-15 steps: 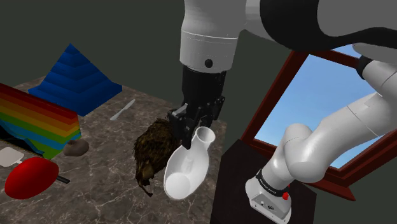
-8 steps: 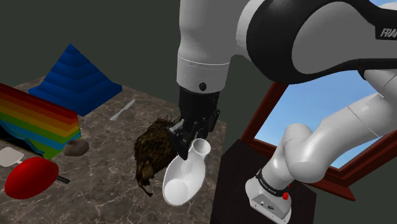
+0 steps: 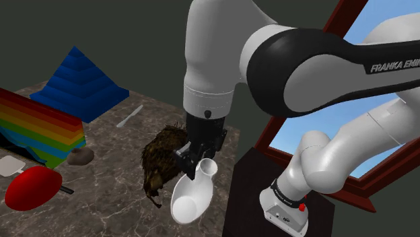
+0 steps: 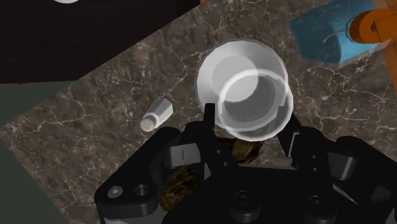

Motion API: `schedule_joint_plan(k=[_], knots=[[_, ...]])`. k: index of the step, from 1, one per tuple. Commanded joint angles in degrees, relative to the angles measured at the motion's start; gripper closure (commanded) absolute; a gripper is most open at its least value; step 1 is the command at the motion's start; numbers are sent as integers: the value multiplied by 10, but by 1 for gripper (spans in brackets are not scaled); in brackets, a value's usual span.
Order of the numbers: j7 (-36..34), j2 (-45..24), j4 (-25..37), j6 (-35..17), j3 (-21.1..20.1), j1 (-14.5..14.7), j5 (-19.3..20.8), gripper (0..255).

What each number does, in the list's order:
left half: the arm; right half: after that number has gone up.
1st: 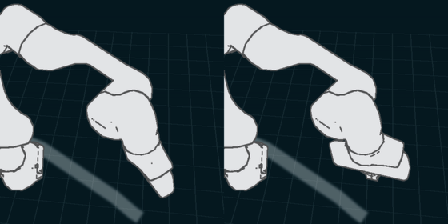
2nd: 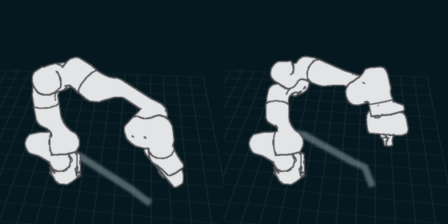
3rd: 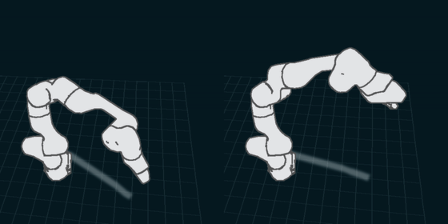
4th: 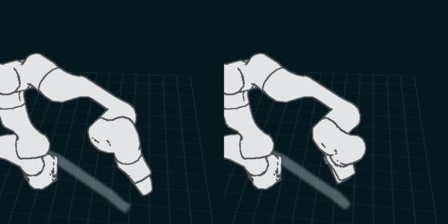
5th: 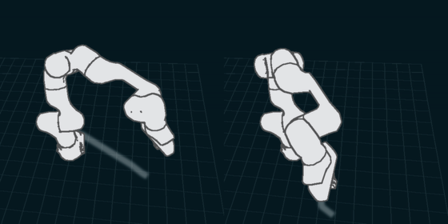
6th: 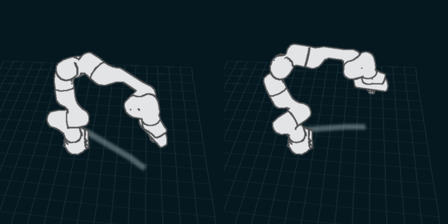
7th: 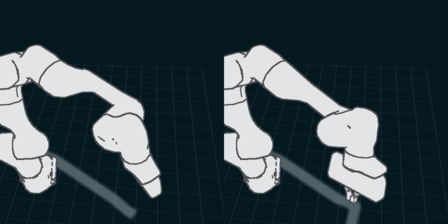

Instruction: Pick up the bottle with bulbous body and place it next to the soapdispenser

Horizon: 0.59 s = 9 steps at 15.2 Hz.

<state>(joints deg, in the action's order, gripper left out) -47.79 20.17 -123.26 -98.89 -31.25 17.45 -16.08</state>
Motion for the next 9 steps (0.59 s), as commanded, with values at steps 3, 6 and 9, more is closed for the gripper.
schedule_joint_plan(k=[3,6,9], knots=[[3,-4,-28,-33,-5,1,-2,255],[4,-9,-47,-57,-9,1,-3,255],[5,-15,-65,-81,-14,2,-3,255]])
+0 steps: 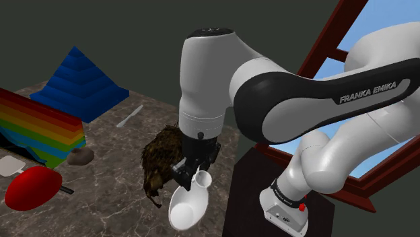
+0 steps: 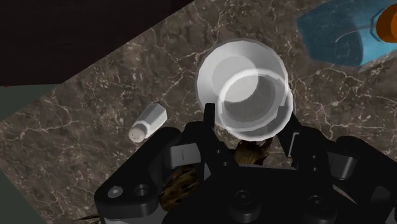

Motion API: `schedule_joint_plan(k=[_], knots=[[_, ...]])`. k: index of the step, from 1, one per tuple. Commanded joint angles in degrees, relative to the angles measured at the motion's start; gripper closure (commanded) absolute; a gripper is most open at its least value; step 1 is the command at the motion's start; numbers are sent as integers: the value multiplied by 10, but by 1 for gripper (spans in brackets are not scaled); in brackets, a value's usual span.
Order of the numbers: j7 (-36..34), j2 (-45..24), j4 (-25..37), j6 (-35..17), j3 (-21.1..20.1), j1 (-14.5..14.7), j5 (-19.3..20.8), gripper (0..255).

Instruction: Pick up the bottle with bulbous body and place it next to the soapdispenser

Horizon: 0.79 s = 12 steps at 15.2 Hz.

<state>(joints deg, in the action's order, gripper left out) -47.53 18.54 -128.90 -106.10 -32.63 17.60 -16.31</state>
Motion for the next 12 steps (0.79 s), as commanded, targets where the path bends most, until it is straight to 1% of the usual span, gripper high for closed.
schedule_joint_plan(k=[1,4,12], knots=[[2,-2,-15,-17,-2,0,-1,255],[3,-11,-34,-45,-7,1,-1,255],[3,-11,-34,-45,-7,1,-1,255]])
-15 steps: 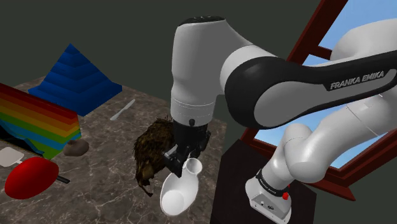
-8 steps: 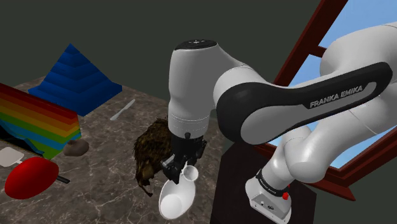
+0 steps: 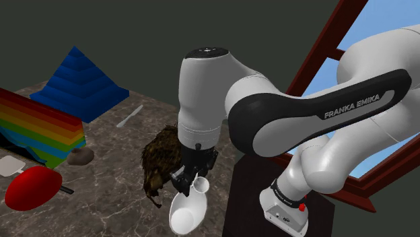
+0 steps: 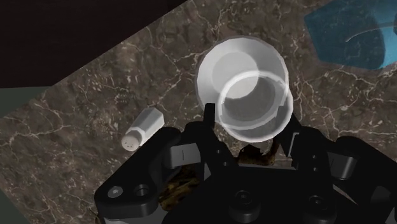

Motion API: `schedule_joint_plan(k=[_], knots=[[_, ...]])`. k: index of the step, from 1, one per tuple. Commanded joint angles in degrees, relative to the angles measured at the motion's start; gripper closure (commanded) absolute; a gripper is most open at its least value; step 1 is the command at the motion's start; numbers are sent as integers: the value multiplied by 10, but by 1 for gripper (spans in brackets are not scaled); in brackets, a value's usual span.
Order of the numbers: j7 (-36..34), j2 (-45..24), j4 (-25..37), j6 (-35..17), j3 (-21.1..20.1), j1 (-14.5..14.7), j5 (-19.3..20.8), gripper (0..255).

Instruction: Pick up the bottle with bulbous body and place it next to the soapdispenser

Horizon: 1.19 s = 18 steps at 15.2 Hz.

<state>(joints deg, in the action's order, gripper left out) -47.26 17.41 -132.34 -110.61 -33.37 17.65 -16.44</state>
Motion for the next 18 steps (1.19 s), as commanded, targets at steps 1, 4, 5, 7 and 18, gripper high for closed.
schedule_joint_plan(k=[1,4,5,7,18], knots=[[0,0,0,0,0,0,0,0],[0,0,0,0,0,0,0,0],[0,0,0,0,0,0,0,0],[0,4,16,20,4,-1,2,0],[-1,11,63,74,15,-5,7,0]])
